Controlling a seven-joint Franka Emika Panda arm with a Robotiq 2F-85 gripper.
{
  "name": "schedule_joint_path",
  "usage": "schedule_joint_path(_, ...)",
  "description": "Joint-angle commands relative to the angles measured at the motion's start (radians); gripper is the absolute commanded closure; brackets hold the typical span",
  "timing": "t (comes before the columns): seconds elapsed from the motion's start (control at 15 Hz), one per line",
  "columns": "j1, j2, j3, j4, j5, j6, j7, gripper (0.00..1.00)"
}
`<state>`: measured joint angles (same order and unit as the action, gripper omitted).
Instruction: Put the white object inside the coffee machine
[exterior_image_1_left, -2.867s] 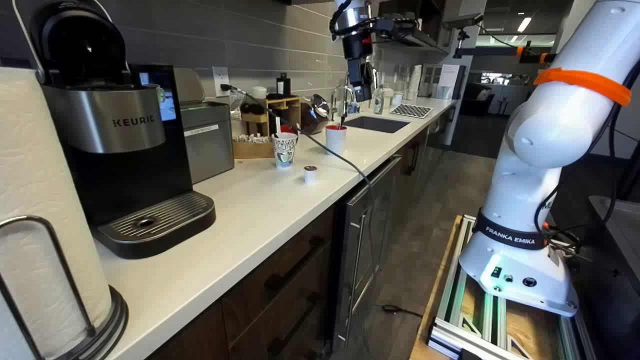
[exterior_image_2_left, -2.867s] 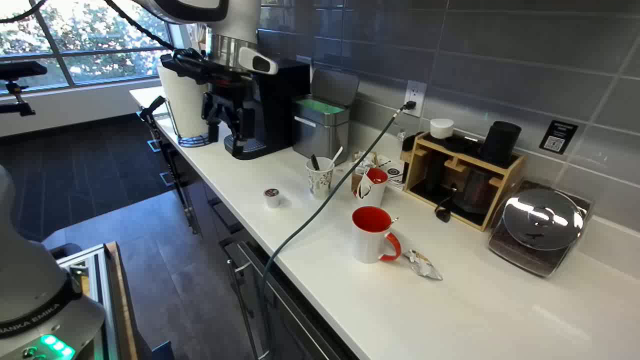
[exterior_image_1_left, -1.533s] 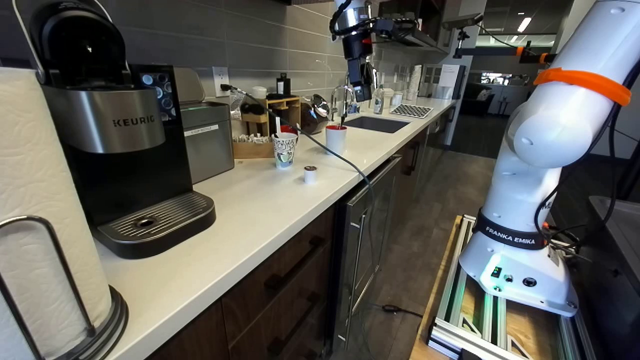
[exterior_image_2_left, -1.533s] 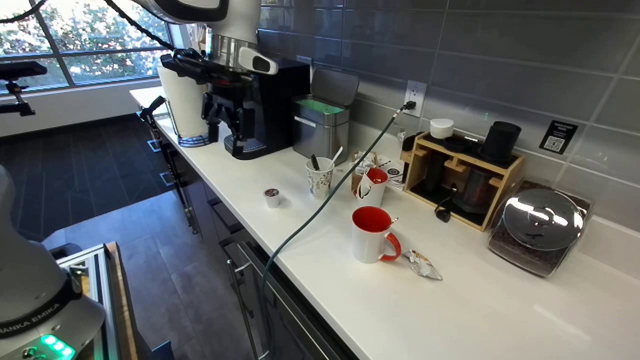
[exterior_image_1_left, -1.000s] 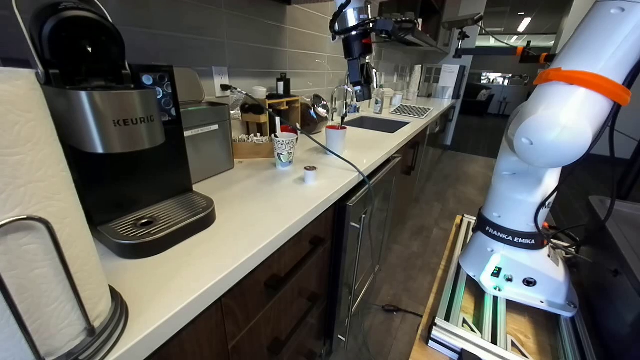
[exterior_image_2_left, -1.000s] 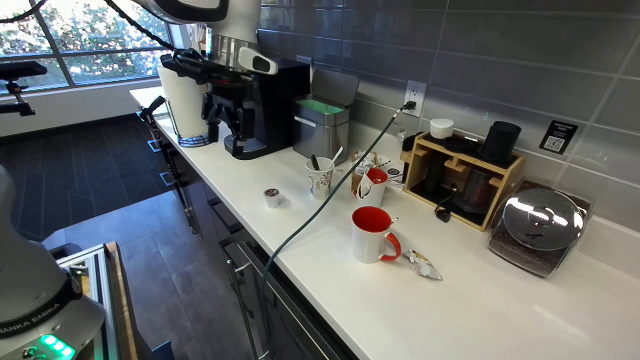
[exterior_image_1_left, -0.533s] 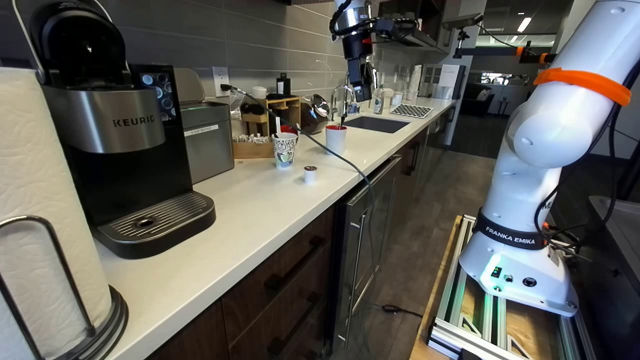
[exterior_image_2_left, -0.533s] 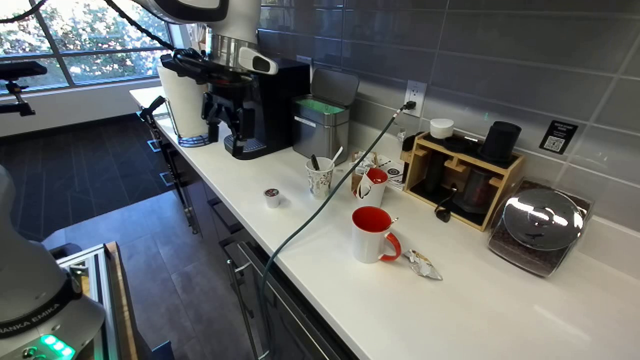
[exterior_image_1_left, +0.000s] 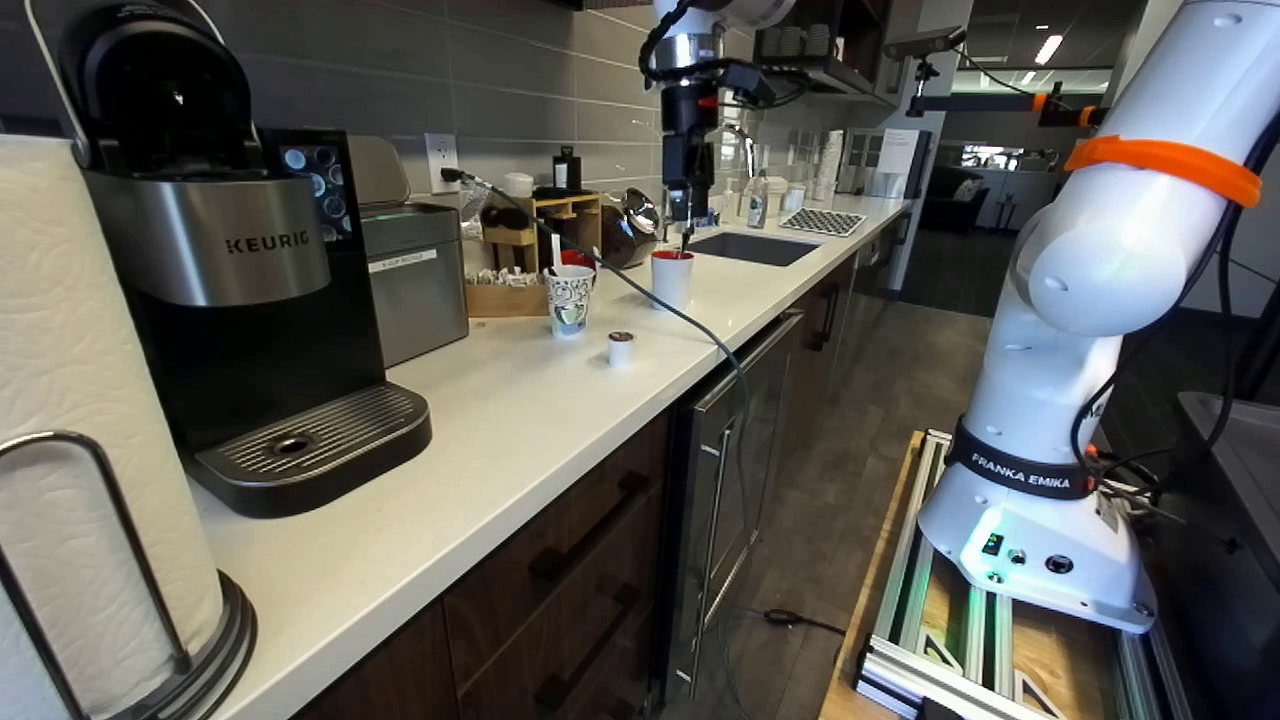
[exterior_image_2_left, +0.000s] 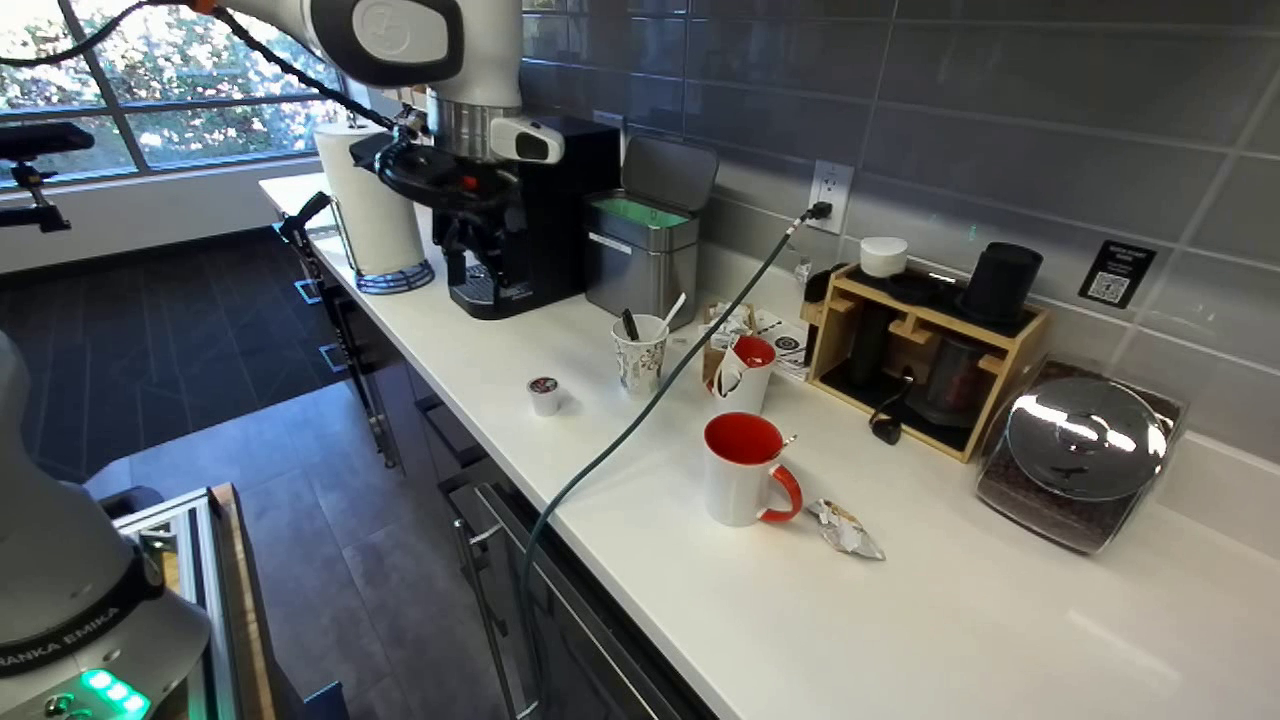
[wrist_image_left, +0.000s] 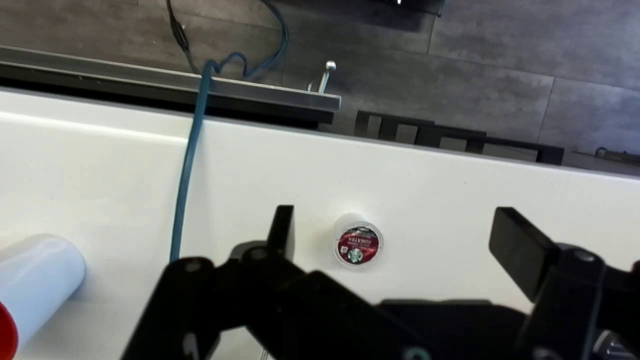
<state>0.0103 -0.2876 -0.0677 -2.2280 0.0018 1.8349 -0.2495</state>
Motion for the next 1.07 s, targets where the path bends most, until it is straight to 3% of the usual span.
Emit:
schedule_joint_path(0.0,-0.003,0.020,0.017,-0.098,0.048,0.219,0.078,0.00)
schedule_joint_path(0.27,-0.026,0.054,0.036,-0.194,0.027,0.424,0.263,0.00)
schedule_joint_path(0.4,-0.025,0.058,0.045,-0.231,0.041,0.450,0.349,0.00)
schedule_joint_path(0.47,-0.021,0.066,0.032,-0.188,0.028,0.415,0.269,0.00)
schedule_joint_path(0.67,-0.022,0.070,0.042,-0.213,0.028,0.427,0.327,0.00)
schedule_joint_path(1.0,-0.029,0.136,0.111,-0.229,-0.091,0.613,0.511,0.00)
